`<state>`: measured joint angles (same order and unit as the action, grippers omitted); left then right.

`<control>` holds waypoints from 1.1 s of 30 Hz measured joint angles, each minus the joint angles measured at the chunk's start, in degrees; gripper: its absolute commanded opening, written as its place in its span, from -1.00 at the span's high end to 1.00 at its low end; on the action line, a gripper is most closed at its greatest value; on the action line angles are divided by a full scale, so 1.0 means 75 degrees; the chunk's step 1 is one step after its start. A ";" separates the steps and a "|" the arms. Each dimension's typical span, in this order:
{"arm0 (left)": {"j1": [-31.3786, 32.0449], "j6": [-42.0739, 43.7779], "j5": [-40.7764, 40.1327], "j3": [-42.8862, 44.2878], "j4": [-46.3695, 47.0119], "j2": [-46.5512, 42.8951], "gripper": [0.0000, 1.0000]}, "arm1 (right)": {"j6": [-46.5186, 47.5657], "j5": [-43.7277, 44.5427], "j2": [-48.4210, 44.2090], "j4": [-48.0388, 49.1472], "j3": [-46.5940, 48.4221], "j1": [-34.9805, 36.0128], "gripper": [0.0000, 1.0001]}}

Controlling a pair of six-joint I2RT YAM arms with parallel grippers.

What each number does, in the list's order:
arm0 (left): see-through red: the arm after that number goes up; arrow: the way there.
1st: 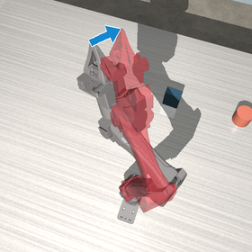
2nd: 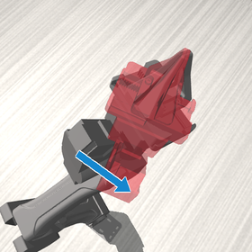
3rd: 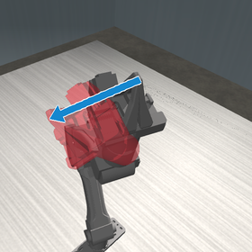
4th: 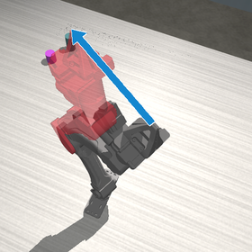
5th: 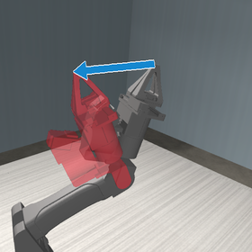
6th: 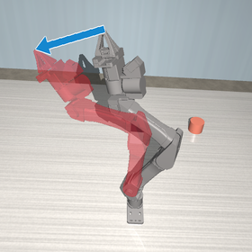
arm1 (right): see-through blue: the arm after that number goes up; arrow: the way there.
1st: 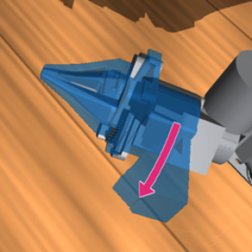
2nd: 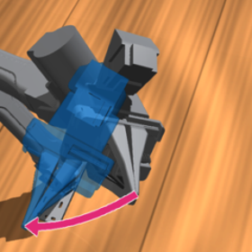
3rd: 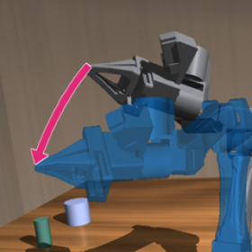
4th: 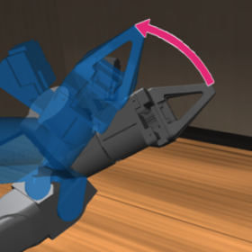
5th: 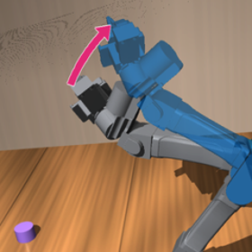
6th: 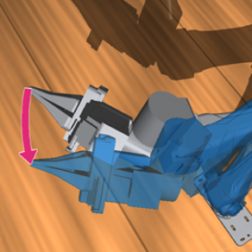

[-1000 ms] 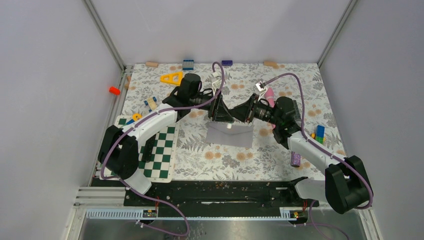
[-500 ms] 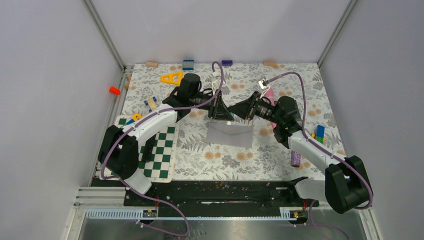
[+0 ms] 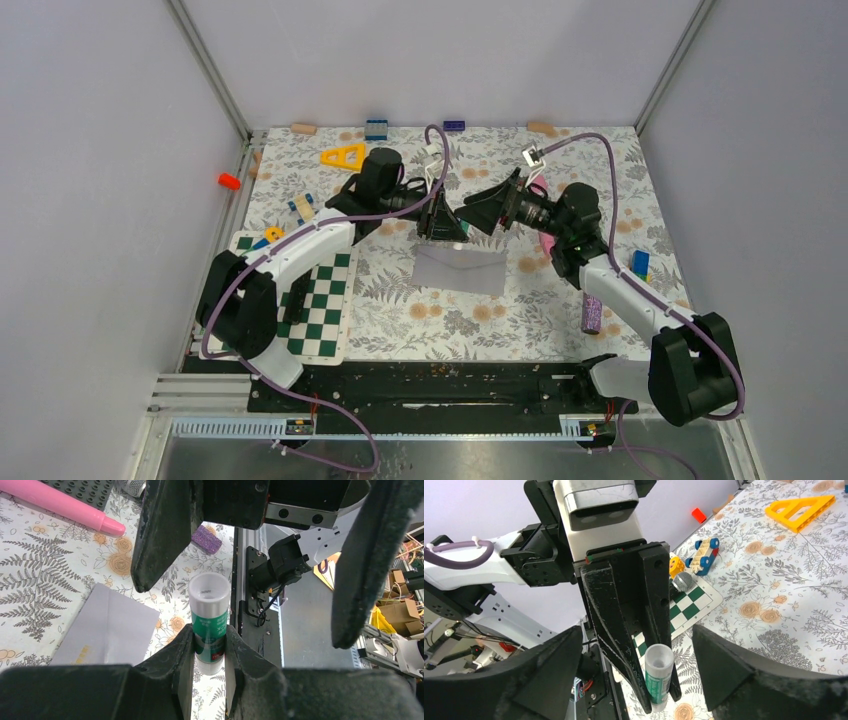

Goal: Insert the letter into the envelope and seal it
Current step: Place the solid glue at the center of the board.

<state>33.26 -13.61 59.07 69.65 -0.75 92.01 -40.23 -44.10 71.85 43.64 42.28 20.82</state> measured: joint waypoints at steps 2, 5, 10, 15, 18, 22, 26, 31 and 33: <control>-0.0026 0.0038 -0.0052 -0.0006 -0.0003 -0.0003 0.70 | -0.0020 -0.0073 0.0012 -0.0023 0.0041 -0.0023 -0.99; -0.0157 0.0297 -0.0353 -0.0166 -0.0070 -0.0140 0.60 | 0.0090 -0.0085 0.0003 -0.0268 0.0152 -0.0125 -0.99; -0.0723 0.1055 -0.1463 -0.1096 0.0119 -0.0935 0.57 | 0.1195 0.0076 -0.0271 -0.1492 0.0338 -0.0458 -0.99; -0.1515 0.1845 -0.2967 -0.2801 0.1177 -0.1926 0.58 | 0.2626 0.0420 -0.0819 -0.2623 0.0338 -0.0641 -0.99; -0.1577 0.2445 -0.3774 -0.3025 0.1122 -0.1929 0.67 | 0.3296 0.0595 -0.1020 -0.3209 0.0341 -0.0662 -0.99; -0.1518 0.3261 -0.4540 -0.1789 -0.0860 -0.1224 0.75 | 0.3739 0.0729 -0.1061 -0.3730 0.0341 -0.0664 -0.99; -0.1478 0.3474 -0.5388 -0.0542 -0.2261 -0.0417 0.69 | 0.3937 0.0787 -0.1128 -0.3926 0.0341 -0.0670 -0.99; -0.1390 0.3206 -0.6254 -0.0318 -0.3751 0.0198 0.67 | 0.4060 0.0813 -0.1314 -0.3975 0.0341 -0.0670 -0.99; -0.1358 0.2993 -0.6379 -0.0108 -0.4258 0.0711 0.66 | 0.4077 0.0813 -0.1381 -0.3981 0.0338 -0.0670 -0.99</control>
<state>23.07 8.84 11.22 68.84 -32.69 97.34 -9.65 -38.00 61.49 13.78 44.82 15.79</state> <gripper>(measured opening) 0.242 0.993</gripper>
